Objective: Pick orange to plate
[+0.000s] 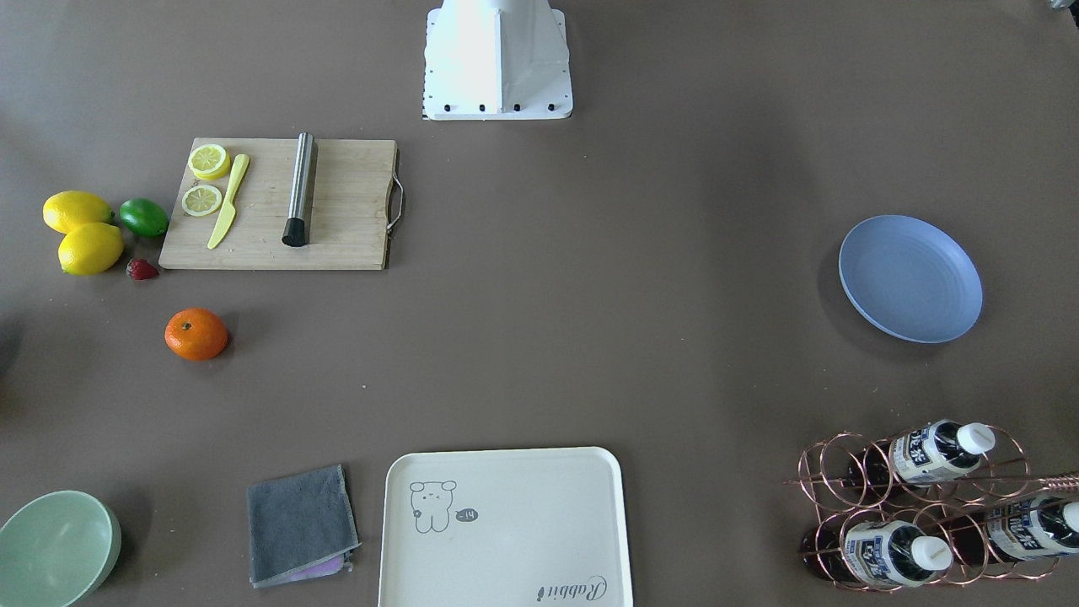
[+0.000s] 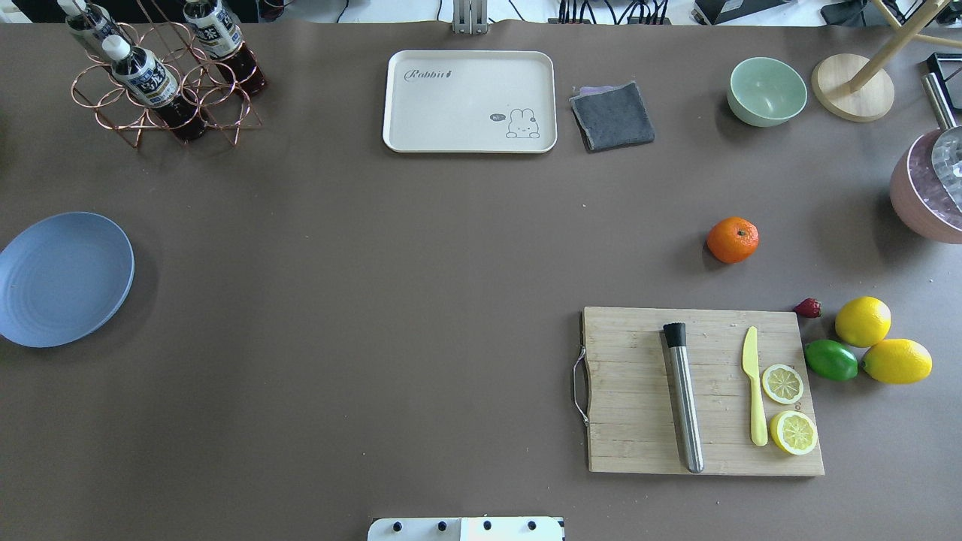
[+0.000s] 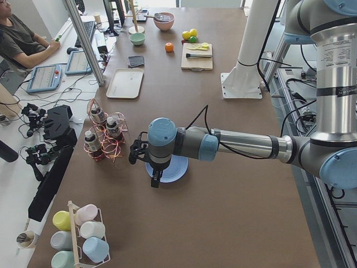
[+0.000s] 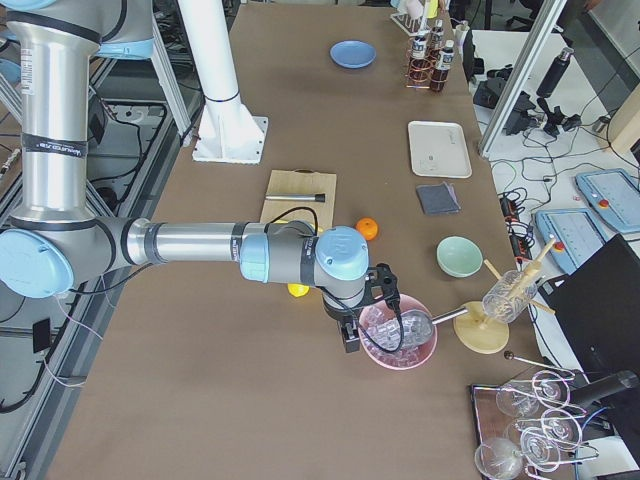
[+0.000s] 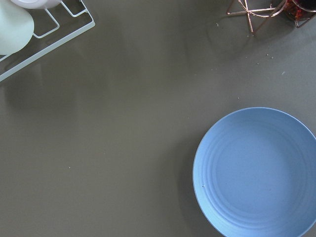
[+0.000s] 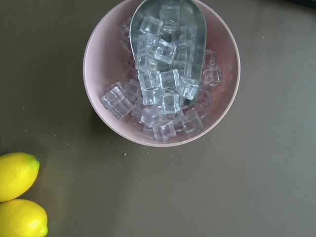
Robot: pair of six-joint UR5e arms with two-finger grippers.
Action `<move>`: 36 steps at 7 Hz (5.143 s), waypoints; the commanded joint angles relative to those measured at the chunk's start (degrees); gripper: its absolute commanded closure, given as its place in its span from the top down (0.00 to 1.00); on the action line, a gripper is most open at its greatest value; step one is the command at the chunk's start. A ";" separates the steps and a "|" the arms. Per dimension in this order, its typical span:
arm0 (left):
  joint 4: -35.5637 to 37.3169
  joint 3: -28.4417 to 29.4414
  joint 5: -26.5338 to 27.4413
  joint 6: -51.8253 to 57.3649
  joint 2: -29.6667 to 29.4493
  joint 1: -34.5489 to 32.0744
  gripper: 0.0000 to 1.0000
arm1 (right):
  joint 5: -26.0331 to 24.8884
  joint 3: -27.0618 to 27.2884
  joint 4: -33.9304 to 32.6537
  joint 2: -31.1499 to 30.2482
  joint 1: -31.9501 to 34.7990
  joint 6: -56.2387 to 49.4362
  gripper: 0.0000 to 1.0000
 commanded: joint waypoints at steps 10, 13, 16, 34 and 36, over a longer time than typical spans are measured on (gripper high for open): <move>-0.02 0.21 -3.69 -0.18 -1.39 0.09 0.97 | 0.47 0.30 -0.02 -1.73 -0.09 -0.01 1.00; -0.02 0.03 -3.25 -0.36 -1.04 -0.17 0.97 | 0.47 0.21 -0.02 -1.82 0.00 -0.01 1.00; -0.37 2.74 -3.26 -0.53 -1.38 1.66 0.96 | 0.38 -0.05 -0.01 -1.82 -0.09 -0.01 1.00; -35.46 22.83 0.99 -37.15 -10.51 24.79 0.00 | 0.73 0.56 -0.01 0.02 -6.50 5.61 1.00; -33.17 17.37 0.88 -46.70 -13.40 24.88 0.00 | 3.19 1.69 0.07 3.44 -8.77 12.70 1.00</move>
